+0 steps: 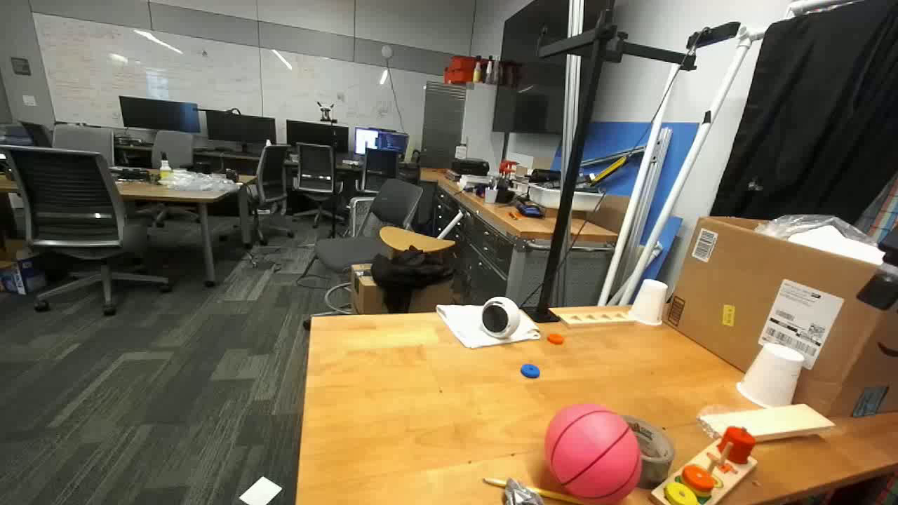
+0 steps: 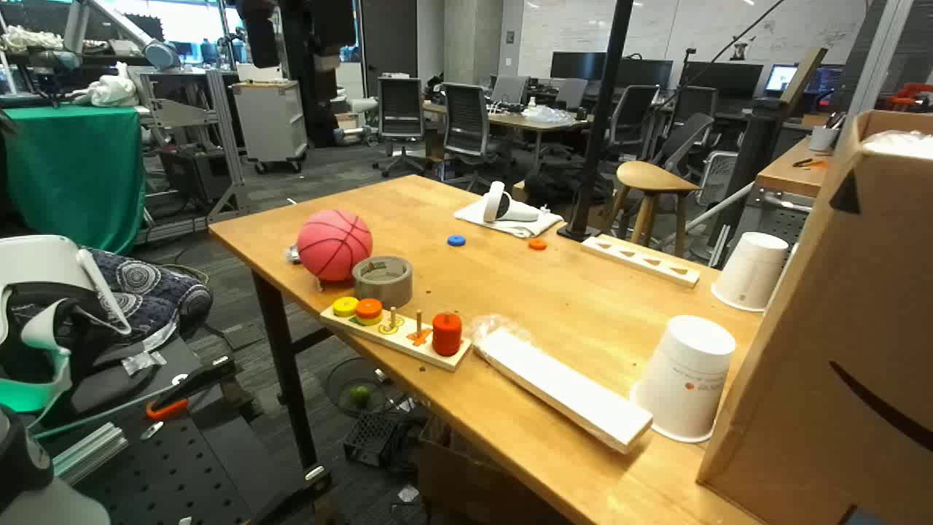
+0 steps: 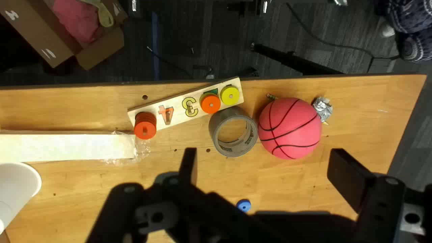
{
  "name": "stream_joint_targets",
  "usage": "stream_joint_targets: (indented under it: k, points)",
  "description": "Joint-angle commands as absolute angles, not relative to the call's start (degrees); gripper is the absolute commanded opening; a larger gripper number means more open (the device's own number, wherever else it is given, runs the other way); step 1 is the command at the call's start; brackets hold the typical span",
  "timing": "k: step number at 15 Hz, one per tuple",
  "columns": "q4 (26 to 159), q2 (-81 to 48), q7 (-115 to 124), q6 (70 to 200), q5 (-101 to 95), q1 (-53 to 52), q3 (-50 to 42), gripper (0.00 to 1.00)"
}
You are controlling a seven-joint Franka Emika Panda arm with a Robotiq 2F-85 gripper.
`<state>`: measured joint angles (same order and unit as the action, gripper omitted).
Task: Push the ball to the right
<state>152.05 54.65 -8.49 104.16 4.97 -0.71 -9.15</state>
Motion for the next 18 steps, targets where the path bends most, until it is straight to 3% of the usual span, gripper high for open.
stream_joint_targets:
  k: [1, 9, 18]
  points:
    - [151.7, 54.5, -9.0, 104.0, 5.5, 0.0, -8.6, 1.00]
    - [152.8, 56.8, -8.5, 104.7, 6.6, -1.1, -7.0, 1.00]
    - [154.2, 56.5, -6.2, 112.6, 13.8, -12.2, 6.4, 1.00]
